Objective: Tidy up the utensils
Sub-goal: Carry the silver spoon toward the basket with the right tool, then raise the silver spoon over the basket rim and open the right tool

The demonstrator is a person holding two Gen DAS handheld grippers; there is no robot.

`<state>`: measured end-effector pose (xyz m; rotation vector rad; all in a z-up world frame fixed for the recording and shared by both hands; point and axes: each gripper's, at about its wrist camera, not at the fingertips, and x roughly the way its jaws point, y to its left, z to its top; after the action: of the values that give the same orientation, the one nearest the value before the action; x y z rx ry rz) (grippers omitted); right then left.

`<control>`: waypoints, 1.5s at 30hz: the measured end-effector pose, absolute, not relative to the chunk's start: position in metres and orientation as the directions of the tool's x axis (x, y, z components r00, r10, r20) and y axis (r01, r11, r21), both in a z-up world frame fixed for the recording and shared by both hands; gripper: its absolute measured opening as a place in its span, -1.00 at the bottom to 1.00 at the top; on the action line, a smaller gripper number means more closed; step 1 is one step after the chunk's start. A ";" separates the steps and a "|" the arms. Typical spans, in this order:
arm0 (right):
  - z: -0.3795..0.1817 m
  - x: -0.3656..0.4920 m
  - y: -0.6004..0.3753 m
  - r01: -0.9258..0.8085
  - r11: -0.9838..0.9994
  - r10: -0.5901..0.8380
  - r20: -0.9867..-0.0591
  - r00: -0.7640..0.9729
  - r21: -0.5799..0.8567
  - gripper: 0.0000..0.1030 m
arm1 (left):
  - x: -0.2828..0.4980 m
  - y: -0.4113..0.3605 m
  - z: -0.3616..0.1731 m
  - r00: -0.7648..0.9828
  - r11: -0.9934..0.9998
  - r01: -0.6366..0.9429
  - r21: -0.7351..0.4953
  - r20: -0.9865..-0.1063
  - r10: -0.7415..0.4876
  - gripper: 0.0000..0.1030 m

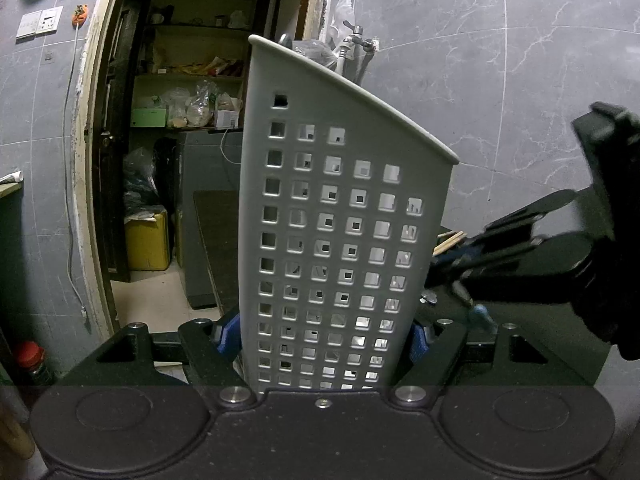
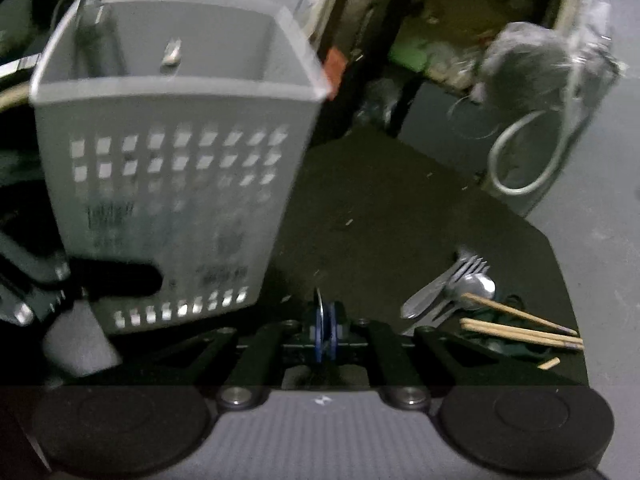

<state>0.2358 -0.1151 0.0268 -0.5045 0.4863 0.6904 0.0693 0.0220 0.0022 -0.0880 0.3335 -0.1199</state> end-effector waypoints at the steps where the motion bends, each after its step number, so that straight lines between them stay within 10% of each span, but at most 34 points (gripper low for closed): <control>1: 0.030 0.236 -0.120 -0.690 0.677 0.479 -0.559 0.677 -0.257 -0.91 | 0.069 0.021 0.002 0.938 0.989 0.102 -0.106 -0.321 -0.131 0.49; 22: 0.158 0.167 -0.147 -0.569 0.793 0.607 0.207 0.767 -0.216 -0.90 | 0.068 0.020 0.003 0.938 0.989 0.107 -0.104 -0.320 -0.135 0.49; 45: 0.088 0.139 -0.096 -0.544 0.823 0.568 0.202 0.798 -0.164 -0.90 | 0.070 0.028 0.001 0.938 0.987 0.119 -0.111 -0.314 -0.148 0.49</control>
<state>0.1390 -0.0955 0.0878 -0.0996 -0.2480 0.5981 0.0702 0.0281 0.0006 -0.0908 0.3279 -0.1365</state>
